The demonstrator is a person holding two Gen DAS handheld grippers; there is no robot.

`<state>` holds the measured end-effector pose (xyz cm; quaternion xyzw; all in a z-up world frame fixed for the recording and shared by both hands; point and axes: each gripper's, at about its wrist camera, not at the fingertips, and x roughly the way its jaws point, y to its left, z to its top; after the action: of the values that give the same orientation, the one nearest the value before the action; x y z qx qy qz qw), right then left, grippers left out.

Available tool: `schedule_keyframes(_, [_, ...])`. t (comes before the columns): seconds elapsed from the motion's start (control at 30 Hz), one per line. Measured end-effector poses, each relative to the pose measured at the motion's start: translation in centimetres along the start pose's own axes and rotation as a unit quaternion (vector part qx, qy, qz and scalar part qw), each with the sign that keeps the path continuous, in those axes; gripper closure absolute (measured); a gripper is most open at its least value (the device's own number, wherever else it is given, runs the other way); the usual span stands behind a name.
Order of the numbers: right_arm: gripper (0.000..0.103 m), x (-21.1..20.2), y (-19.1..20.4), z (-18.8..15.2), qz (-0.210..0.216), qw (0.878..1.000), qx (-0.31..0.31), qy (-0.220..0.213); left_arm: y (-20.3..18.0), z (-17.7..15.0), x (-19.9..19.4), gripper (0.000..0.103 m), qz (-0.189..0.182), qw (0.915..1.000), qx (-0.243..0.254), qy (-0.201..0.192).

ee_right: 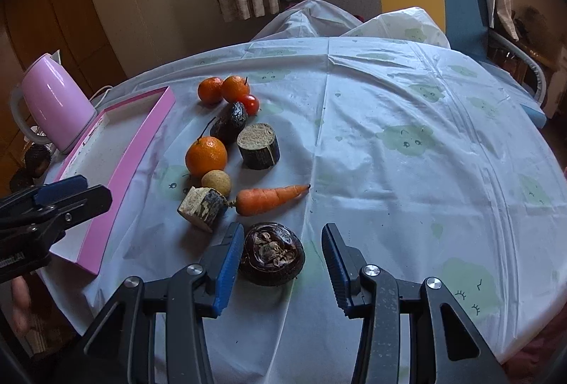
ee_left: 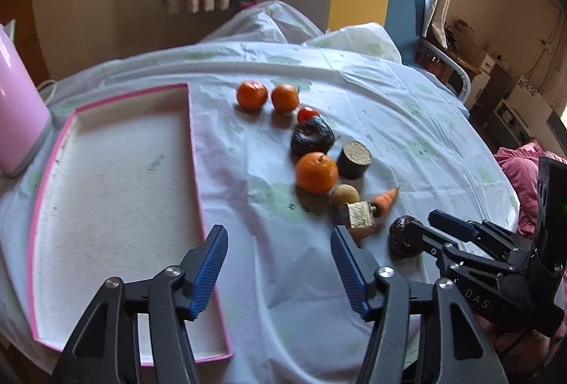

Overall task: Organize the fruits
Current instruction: 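Grasp the beige root chunk with left tool while right tool grasps the dark round fruit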

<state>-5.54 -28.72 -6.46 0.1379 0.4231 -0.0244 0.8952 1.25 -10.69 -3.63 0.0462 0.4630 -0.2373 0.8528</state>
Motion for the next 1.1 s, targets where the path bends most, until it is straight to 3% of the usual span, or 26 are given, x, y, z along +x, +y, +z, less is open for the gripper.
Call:
schedule_keyframes(0.2, [0.056, 0.6, 0.0, -0.4, 0.022, 1.0, -0.004, 0.005, -0.5, -0.2, 1.5, 0.052, -0.028, 0.9991, -0.002, 0.031])
schedule_keyframes(0.53, [0.056, 1.0, 0.5, -0.5, 0.032, 0.999, -0.029, 0.01, -2.1, 1.2, 2.1, 0.053, -0.09, 0.9954, -0.002, 0.033])
schedule_keyframes(0.8, [0.063, 1.0, 1.4, -0.8, 0.033, 0.998, -0.061, 0.012, -3.7, 1.6, 5.3, 0.053, -0.101, 0.9923, 0.012, 0.071])
schedule_keyframes(0.87, [0.063, 1.0, 1.4, -0.8, 0.033, 0.998, -0.062, 0.011, -3.8, 1.4, 6.1, 0.057, -0.1, 0.9915, 0.011, 0.083])
schedule_keyframes(0.93, [0.063, 1.1, 1.3, -0.8, 0.036, 0.997, -0.061, 0.012, -3.4, 1.1, 6.9, 0.068, -0.103, 0.9901, -0.002, 0.095])
schedule_keyframes(1.1, [0.064, 1.2, 1.4, -0.6, 0.038, 0.997, -0.06, 0.012, -2.5, 1.0, 6.4, 0.07, -0.108, 0.9904, -0.015, 0.086])
